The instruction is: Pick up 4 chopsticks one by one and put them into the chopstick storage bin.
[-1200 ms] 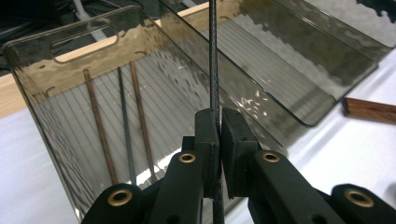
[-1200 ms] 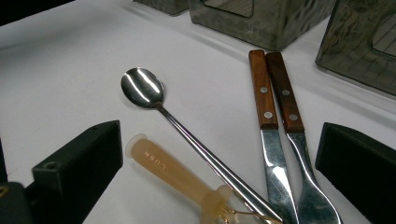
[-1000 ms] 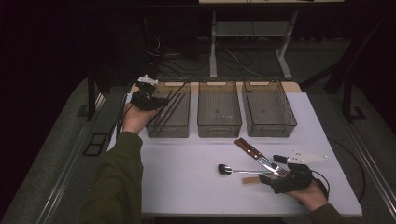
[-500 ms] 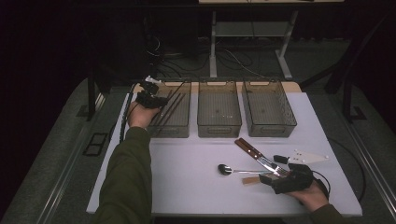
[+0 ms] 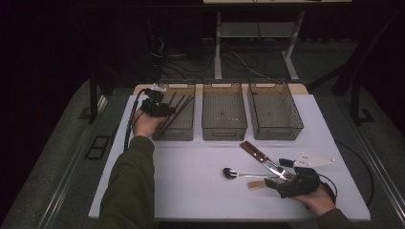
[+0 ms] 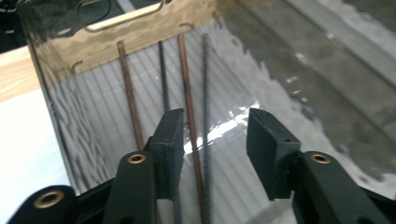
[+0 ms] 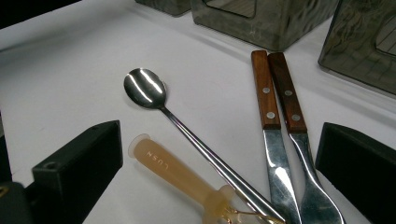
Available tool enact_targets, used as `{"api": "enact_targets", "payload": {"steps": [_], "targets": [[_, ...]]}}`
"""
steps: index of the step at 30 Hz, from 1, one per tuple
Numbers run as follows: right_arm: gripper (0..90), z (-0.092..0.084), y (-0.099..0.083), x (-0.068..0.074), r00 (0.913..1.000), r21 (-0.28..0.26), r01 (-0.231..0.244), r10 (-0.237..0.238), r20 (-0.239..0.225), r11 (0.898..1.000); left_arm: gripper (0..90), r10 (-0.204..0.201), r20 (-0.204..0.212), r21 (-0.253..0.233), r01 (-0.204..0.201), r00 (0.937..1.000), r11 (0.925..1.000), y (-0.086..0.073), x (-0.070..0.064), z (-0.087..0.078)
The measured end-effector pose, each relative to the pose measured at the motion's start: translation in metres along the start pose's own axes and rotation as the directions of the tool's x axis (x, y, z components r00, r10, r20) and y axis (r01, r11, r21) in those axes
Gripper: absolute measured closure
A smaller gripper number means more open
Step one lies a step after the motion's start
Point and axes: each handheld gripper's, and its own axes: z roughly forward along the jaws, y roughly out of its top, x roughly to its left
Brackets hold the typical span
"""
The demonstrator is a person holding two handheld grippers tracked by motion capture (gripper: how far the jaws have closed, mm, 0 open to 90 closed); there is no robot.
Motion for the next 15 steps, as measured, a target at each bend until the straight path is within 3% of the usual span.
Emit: {"api": "enact_targets", "payload": {"steps": [6,9,12,15], "targets": [[0.5,0.0,0.0,0.0,1.0,0.001,-0.004,0.004,0.003,1.0,47.0,0.048,0.042,-0.04,-0.046,0.998,0.9981,0.003,-0.01,-0.01],[0.5,0.0,0.0,0.0,1.0,0.005,0.001,-0.001,0.002,1.0,42.7,0.04,0.083,-0.063,-0.035,0.9958,0.9974,0.003,-0.015,-0.017],[0.5,0.0,0.0,0.0,1.0,0.003,0.005,-0.005,0.003,1.0,40.4,0.052,0.092,-0.068,-0.046,0.9944,0.9966,0.0,-0.019,-0.024],[0.5,0.001,0.001,0.0,1.0,0.004,0.004,-0.004,0.003,1.0,39.5,0.033,0.114,-0.089,-0.023,0.993,0.9957,-0.003,-0.024,-0.032]]}}
